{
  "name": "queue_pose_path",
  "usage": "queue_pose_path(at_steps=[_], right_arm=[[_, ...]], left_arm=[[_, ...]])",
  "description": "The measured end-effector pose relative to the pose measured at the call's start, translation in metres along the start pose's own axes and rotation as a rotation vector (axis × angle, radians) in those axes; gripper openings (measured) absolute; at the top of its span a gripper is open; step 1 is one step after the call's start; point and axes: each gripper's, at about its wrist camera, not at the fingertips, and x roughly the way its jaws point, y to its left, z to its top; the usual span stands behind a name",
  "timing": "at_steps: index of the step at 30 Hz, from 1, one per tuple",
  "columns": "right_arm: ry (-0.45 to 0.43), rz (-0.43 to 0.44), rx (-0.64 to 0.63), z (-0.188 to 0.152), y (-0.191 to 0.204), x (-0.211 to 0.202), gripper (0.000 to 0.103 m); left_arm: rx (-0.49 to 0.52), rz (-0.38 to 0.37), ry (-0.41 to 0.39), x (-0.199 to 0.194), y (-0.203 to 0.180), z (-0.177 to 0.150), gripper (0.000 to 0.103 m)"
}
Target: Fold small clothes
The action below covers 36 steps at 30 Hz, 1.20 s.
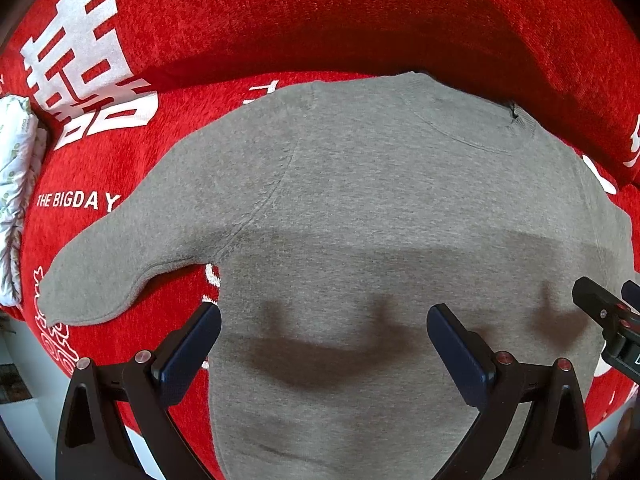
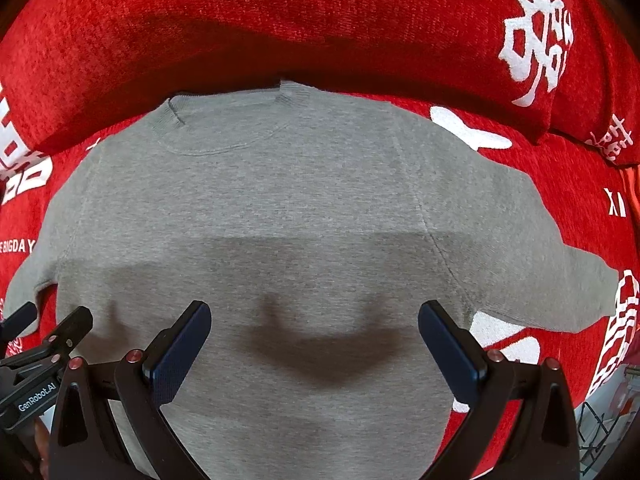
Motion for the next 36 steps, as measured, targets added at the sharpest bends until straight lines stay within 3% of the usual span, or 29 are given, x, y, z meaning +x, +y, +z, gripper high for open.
queue_pose_path(at_steps=[2, 8, 12, 13, 15, 16, 17, 21, 27, 32, 36], right_arm=[[0.000, 0.004, -0.022, -0.022, -0.006, 0.021, 0.103], [-0.011, 0.002, -0.041, -0.043, 0.020, 0.010, 0.103], [0.005, 0.017, -0.034, -0.018, 0.007, 0.012, 0.103], [0.007, 0.023, -0.034, -0.013, -0.017, 0.025, 0.103], [0.012, 0.036, -0.033, 0.001, -0.024, 0.045, 0.103], [0.014, 0.047, -0.034, 0.017, -0.060, 0.054, 0.103], [0.016, 0.058, -0.050, 0.027, -0.071, 0.063, 0.103], [0.023, 0.070, -0.088, 0.021, -0.077, 0.063, 0.103], [0.042, 0.095, -0.139, -0.004, -0.072, 0.059, 0.103], [0.061, 0.118, -0.191, -0.028, -0.064, 0.062, 0.103], [0.078, 0.127, -0.225, -0.034, -0.060, 0.068, 0.103]], left_arm=[[-0.002, -0.002, 0.000, 0.001, 0.002, 0.000, 0.103], [-0.012, -0.011, 0.001, 0.002, 0.007, -0.003, 0.103], [-0.029, -0.022, 0.003, 0.002, 0.010, -0.005, 0.103], [-0.033, -0.027, 0.004, 0.003, 0.011, -0.006, 0.103], [-0.041, -0.040, 0.004, 0.003, 0.015, -0.007, 0.103], [-0.046, -0.047, 0.004, 0.003, 0.017, -0.008, 0.103], [-0.054, -0.054, 0.003, 0.004, 0.019, -0.009, 0.103], [-0.116, -0.105, 0.000, 0.008, 0.043, -0.015, 0.103], [-0.303, -0.180, -0.029, 0.019, 0.122, -0.039, 0.103], [-0.563, -0.223, -0.072, 0.043, 0.216, -0.073, 0.103], [-0.758, -0.343, -0.082, 0.071, 0.269, -0.092, 0.103]])
